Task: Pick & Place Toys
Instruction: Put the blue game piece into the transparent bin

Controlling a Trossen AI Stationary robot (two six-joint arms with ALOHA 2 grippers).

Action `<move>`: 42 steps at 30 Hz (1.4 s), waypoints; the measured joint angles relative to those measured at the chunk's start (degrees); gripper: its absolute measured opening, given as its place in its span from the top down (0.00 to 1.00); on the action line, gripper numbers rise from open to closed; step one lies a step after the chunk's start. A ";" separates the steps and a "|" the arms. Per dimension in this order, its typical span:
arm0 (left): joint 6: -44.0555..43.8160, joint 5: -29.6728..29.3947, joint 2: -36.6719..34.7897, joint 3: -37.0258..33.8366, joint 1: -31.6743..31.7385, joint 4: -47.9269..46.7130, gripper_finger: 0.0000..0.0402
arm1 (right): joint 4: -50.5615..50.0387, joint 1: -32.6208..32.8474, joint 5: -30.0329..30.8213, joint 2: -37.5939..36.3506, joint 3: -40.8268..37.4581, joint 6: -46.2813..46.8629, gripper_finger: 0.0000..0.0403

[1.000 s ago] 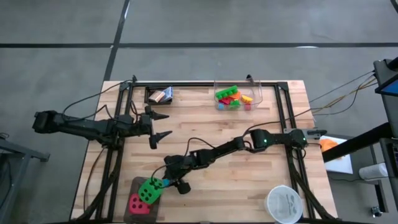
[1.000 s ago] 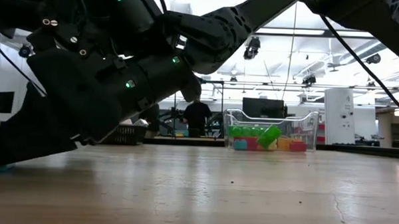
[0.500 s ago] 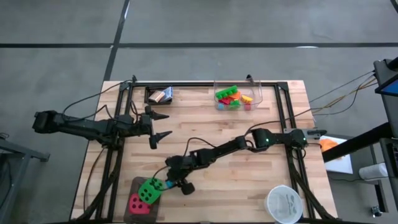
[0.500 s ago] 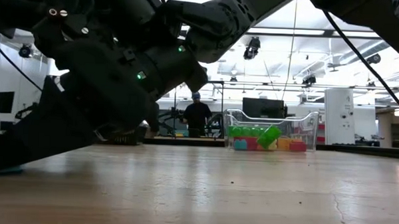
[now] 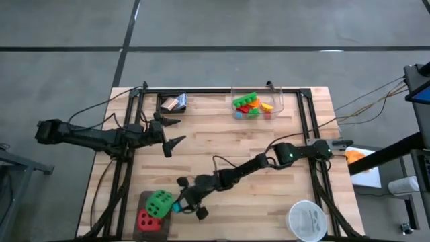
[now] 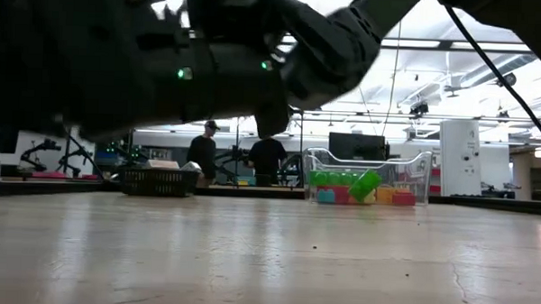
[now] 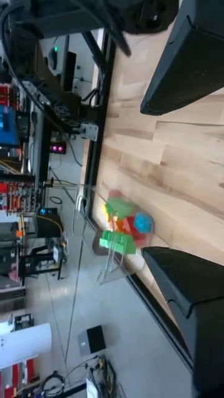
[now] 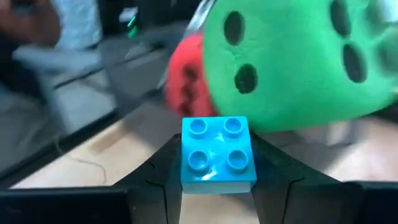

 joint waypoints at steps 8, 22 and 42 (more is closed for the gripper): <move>0.00 0.00 0.00 -0.04 0.00 -0.44 0.10 | 19.03 -0.45 6.63 -5.92 -14.66 0.69 0.67; -0.26 0.07 0.11 -0.10 -0.02 -0.94 0.10 | 25.27 -3.57 13.06 -30.85 -50.37 -2.88 0.67; -0.66 0.24 0.13 -0.92 0.00 -0.68 0.10 | 27.65 -7.77 29.19 -69.79 -89.46 0.62 0.67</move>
